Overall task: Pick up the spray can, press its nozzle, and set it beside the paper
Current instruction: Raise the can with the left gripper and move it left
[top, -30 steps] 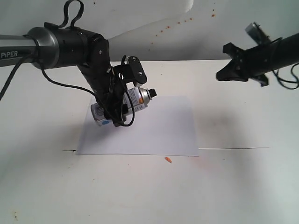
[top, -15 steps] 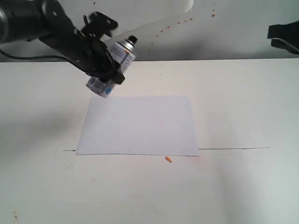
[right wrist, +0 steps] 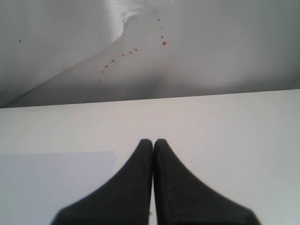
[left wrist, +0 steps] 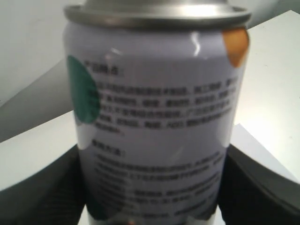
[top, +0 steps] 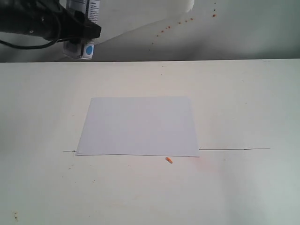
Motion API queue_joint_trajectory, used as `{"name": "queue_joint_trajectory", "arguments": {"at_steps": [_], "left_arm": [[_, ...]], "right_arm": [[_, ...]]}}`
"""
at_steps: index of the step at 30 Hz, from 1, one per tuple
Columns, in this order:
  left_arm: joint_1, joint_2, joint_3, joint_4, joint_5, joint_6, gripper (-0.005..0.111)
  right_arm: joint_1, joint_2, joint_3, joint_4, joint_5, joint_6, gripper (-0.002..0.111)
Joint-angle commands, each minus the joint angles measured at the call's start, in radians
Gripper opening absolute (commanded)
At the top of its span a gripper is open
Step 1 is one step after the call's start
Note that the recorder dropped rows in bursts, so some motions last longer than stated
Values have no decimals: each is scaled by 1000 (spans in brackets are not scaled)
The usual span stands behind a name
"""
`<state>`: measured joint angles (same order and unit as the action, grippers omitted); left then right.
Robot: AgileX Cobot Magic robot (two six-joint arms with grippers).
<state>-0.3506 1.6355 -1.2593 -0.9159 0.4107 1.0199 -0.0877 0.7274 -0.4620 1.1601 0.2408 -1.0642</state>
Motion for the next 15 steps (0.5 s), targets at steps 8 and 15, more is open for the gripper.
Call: {"name": "queue_joint_trajectory", "arguments": {"at_steps": [8,15], "left_arm": [[2,-377,370,-420,-199,348,0],[2,-559,497,-434,-249,356,0]], "right_arm": [[0,-232,173,-16,18,-10,0],[0,-234,173,-16,11,-10,0]]}}
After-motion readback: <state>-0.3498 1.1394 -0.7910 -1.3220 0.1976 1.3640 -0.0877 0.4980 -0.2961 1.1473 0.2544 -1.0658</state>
